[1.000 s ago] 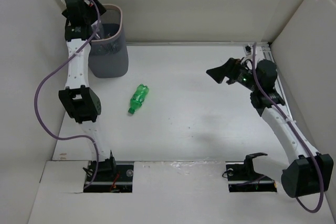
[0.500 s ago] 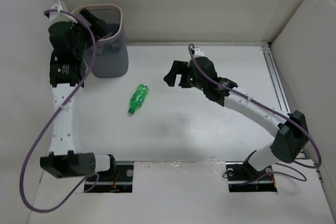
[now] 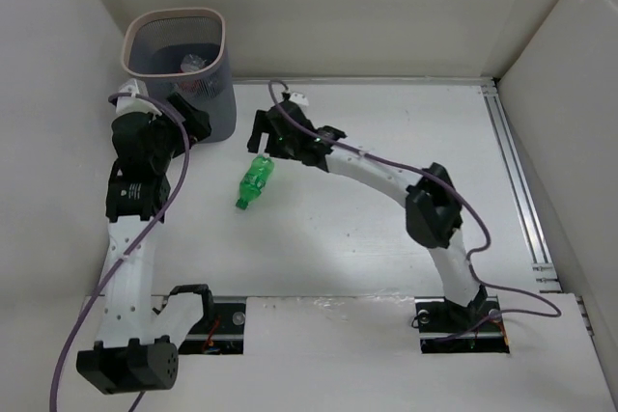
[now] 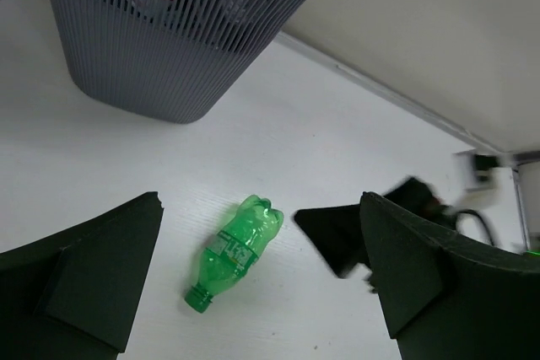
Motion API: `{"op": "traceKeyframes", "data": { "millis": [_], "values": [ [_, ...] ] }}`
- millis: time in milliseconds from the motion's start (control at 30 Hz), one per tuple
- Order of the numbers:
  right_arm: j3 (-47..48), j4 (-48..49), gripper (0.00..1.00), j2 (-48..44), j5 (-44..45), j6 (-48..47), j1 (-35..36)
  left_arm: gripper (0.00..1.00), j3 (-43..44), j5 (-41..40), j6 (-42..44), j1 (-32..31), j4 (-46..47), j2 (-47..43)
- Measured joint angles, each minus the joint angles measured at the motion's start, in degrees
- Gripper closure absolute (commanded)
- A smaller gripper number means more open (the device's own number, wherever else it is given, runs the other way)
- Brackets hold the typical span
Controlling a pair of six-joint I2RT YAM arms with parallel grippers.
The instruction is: Put the plastic bottles in the bin
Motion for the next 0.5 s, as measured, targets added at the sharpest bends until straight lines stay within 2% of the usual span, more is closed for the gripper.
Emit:
{"op": "traceKeyframes", "data": {
  "millis": [200,433,500],
  "values": [
    [14.38,-10.64,0.00,16.17,3.76,3.32,2.93,0.00,-3.93,-0.11,0.00,0.00,2.82,-4.96],
    [23.04,-16.92,0.01,25.09,5.11,4.35,2.43,0.00,-7.39,1.22,0.02,0.00,3.06,-4.83],
    [24.04,-17.07,0.07,25.86,4.98,4.44,2.01,0.00,-7.54,1.75,0.00,0.00,3.10,-4.83]
  ]
}}
